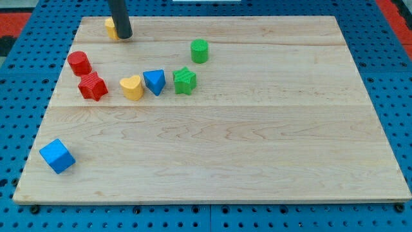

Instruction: Move the red star closer to the blue cube

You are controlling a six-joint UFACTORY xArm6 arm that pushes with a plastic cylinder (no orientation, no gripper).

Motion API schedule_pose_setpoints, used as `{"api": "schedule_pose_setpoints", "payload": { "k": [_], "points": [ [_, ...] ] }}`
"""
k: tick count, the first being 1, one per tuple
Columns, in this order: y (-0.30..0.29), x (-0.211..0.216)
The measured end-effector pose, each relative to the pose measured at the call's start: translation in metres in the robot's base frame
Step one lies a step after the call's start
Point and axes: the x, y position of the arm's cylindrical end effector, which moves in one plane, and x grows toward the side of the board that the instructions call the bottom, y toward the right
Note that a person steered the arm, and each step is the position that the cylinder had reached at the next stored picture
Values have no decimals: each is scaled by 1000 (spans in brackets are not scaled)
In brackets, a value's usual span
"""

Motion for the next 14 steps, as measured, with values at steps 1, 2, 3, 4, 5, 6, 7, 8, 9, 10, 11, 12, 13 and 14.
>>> {"api": "schedule_pose_setpoints", "payload": {
  "k": [1, 2, 3, 4, 5, 6, 7, 8, 9, 10, 11, 12, 13, 14],
  "points": [
    [0, 0],
    [0, -5],
    [-8, -7],
    [8, -8],
    [41, 3],
    [30, 41],
    [-7, 47],
    [-67, 41],
    [-129, 45],
    [-114, 140],
    [-70, 174],
    [-24, 129],
    [20, 80],
    [-7, 88]
  ]
}}
